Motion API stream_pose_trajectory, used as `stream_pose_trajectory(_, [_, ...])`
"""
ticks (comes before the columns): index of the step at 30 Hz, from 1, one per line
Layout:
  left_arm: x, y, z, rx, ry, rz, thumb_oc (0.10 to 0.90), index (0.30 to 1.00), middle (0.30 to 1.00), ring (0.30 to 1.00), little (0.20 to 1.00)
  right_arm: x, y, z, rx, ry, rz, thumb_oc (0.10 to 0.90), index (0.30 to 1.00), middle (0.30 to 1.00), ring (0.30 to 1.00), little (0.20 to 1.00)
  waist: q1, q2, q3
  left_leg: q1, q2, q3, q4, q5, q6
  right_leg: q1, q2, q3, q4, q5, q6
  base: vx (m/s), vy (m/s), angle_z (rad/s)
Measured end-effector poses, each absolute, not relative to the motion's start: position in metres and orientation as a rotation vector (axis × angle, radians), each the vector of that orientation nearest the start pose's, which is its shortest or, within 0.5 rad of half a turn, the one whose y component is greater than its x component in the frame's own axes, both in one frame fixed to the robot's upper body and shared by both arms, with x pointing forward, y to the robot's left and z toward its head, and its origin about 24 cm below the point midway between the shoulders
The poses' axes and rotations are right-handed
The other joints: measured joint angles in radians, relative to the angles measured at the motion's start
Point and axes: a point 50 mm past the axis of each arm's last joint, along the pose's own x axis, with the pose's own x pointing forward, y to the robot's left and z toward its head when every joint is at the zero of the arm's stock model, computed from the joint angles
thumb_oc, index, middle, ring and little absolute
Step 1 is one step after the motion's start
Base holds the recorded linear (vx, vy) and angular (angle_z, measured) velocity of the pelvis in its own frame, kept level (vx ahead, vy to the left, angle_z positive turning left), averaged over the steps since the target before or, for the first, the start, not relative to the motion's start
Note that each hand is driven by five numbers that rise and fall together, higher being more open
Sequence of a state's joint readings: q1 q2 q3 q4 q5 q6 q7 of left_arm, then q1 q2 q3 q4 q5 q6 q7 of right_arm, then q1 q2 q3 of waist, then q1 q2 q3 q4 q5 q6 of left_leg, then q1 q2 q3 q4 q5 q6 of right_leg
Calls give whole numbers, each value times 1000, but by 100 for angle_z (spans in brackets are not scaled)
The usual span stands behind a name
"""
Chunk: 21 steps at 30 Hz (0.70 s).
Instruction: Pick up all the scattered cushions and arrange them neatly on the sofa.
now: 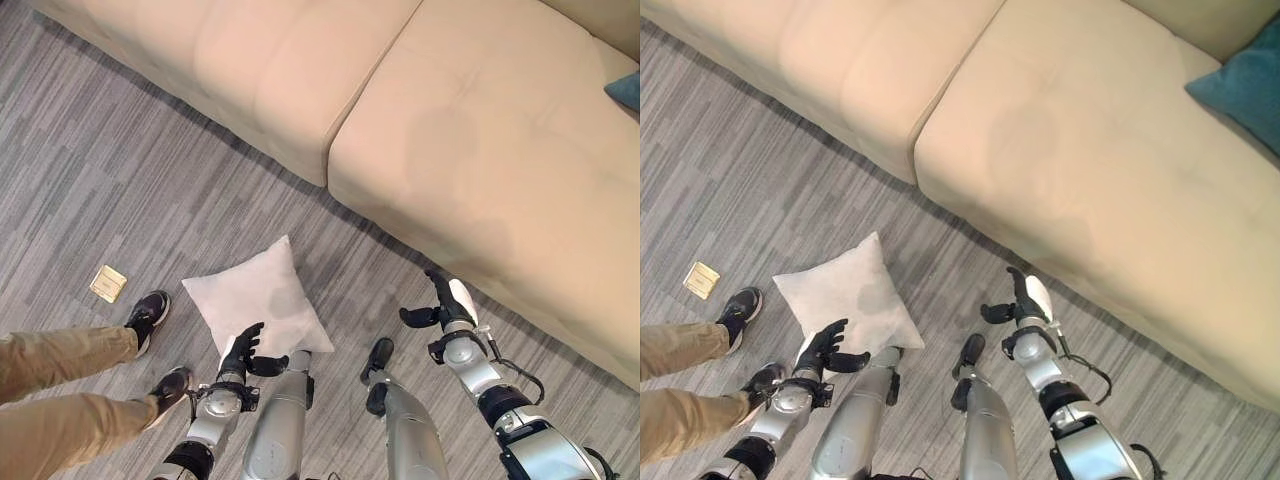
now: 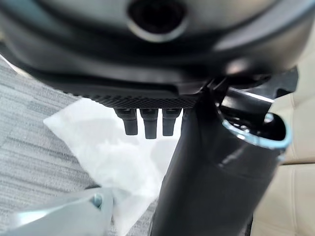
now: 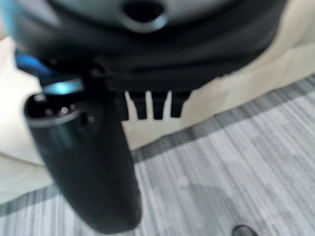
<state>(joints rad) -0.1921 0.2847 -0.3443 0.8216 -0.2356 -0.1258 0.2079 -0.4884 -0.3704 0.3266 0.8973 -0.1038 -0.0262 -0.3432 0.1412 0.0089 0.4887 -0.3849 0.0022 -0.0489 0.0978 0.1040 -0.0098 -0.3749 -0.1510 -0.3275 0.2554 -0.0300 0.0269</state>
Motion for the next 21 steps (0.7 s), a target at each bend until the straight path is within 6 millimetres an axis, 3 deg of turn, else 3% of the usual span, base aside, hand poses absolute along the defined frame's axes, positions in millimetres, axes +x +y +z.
stream_pose_trajectory(6, [235,196,-84,265,562,69,800,900,900,900,900,306,-218,-19,-710,342,-149,800,900,900,900,900,0,-1,0,66,0,-14,-26,6,0,72,3,-16,-23,1,0,19,-1,6])
stream_pose_trajectory(11, [224,201,-93,268,614,79,800,900,900,900,900,286,-216,-42,-683,425,-124,800,900,900,900,900,-9,-1,-4,138,0,-17,-55,11,1,148,7,-26,-54,3,5,69,-18,5])
stream_pose_trajectory(14, [209,206,-105,280,685,88,800,900,900,900,900,267,-217,-61,-667,507,-98,800,900,900,900,900,-18,-2,-43,184,-1,-17,-78,10,1,198,11,-30,-85,7,17,73,-20,2])
stream_pose_trajectory(16, [191,209,-118,290,766,84,800,900,900,900,900,245,-222,-81,-666,603,-83,800,900,900,900,900,-24,-6,-120,197,-1,-17,-99,10,1,211,13,-33,-107,10,23,87,-20,1])
stream_pose_trajectory(19, [176,212,-127,302,829,85,800,900,900,900,900,227,-223,-97,-660,692,-71,800,900,900,900,900,-34,-12,-160,248,-1,-20,-120,10,1,277,23,-43,-157,22,29,92,1,6])
stream_pose_trajectory(20, [166,215,-132,301,865,97,800,900,900,900,900,217,-222,-104,-648,736,-56,800,900,900,900,900,-39,-19,-190,273,0,-22,-136,10,1,308,26,-50,-183,25,33,115,13,4])
stream_pose_trajectory(21, [144,220,-141,314,935,104,800,900,900,900,900,196,-220,-119,-636,814,-30,800,900,900,900,900,-43,-32,-259,306,0,-21,-160,8,0,345,33,-51,-216,27,36,82,11,2])
